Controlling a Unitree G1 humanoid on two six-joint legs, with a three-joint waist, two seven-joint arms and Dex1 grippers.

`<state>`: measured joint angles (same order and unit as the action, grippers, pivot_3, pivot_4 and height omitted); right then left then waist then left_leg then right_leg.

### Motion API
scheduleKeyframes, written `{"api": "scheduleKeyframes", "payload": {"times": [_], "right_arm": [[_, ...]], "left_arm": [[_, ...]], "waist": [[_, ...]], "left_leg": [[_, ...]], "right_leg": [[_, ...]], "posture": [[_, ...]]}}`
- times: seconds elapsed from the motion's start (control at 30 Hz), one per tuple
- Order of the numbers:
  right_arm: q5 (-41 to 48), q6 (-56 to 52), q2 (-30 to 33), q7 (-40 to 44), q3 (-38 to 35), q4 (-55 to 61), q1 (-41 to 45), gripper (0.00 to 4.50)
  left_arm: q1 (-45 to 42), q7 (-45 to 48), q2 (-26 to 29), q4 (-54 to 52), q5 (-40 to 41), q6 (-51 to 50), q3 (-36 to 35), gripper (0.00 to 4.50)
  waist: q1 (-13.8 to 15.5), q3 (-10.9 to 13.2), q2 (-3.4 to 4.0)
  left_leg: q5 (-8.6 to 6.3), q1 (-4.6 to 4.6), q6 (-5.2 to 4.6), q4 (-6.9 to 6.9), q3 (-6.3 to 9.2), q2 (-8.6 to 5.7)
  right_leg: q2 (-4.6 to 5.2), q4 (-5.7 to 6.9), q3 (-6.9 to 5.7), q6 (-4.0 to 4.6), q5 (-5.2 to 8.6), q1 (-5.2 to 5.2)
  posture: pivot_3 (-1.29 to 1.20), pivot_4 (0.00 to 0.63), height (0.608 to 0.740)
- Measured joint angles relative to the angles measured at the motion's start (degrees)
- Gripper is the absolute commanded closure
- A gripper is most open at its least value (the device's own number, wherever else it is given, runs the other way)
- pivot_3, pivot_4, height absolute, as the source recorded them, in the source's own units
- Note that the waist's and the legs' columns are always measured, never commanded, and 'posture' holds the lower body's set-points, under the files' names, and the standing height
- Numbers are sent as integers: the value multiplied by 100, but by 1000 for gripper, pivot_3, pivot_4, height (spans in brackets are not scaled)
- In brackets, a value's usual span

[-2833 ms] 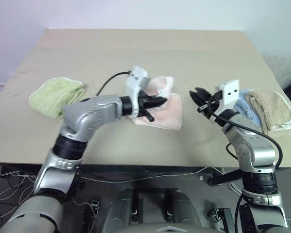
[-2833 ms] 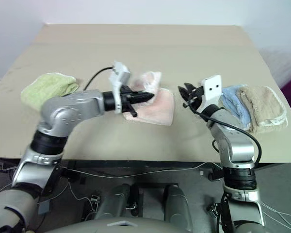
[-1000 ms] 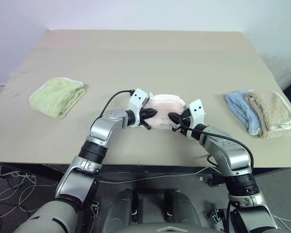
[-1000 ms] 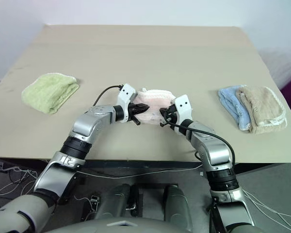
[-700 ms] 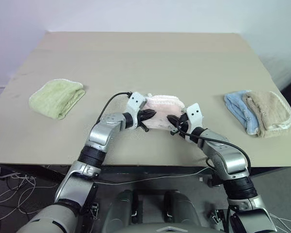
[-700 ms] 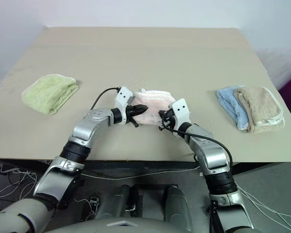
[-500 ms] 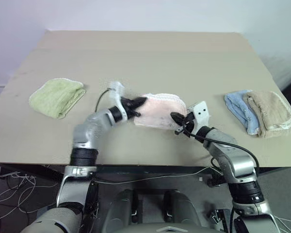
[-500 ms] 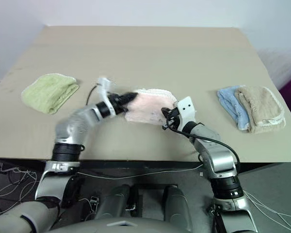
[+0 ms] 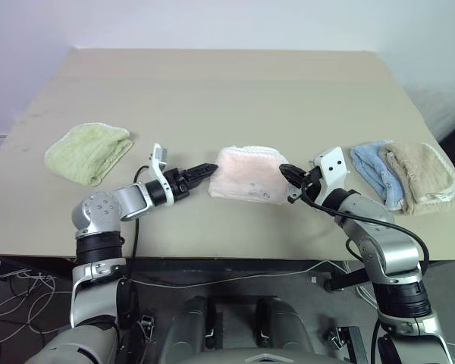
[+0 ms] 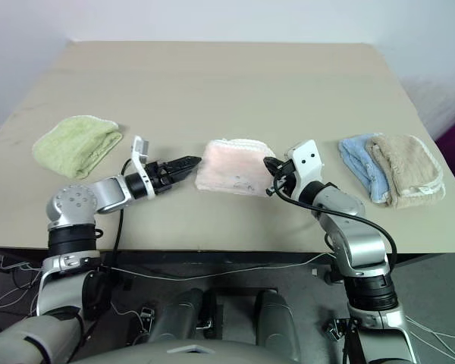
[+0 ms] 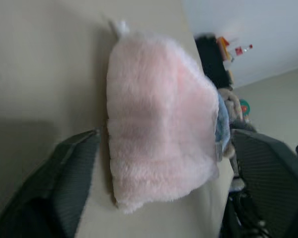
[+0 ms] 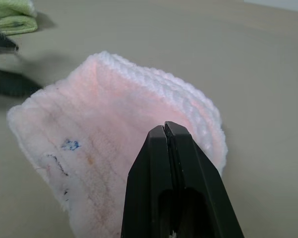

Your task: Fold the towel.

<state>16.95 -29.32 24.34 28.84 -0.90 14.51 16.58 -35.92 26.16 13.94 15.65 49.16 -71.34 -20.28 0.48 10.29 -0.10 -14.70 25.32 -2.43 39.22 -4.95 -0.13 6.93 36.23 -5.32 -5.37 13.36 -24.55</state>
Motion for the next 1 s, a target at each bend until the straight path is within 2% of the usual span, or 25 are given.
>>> {"api": "scheduleKeyframes", "payload": {"times": [0.53, 0.63, 1.0], "right_arm": [[306, -7, 106, 173, -335, 535, -158, 4500], [347, -15, 117, 165, -388, 557, -199, 4500], [406, -15, 158, 135, -408, 565, -214, 4500]], "left_arm": [[-552, 60, -792, 373, -238, -347, 666, 14], [-599, 81, -816, 503, -244, -342, 659, 556], [-648, -25, -911, 845, -349, -212, 583, 4188]], "waist": [[45, -1, -1], [39, -1, -1], [29, 0, -2]], "left_leg": [[0, 0, -1, 2, 3, -10], [0, 0, -1, 2, 3, -9], [-1, 0, -1, 2, 3, -8]], "right_leg": [[10, -2, -1, -2, -1, 7], [10, -2, -1, -2, -1, 7], [9, -2, -1, -2, -1, 6]], "posture": [[0, 150, 701], [0, 150, 701], [0, 150, 701]]}}
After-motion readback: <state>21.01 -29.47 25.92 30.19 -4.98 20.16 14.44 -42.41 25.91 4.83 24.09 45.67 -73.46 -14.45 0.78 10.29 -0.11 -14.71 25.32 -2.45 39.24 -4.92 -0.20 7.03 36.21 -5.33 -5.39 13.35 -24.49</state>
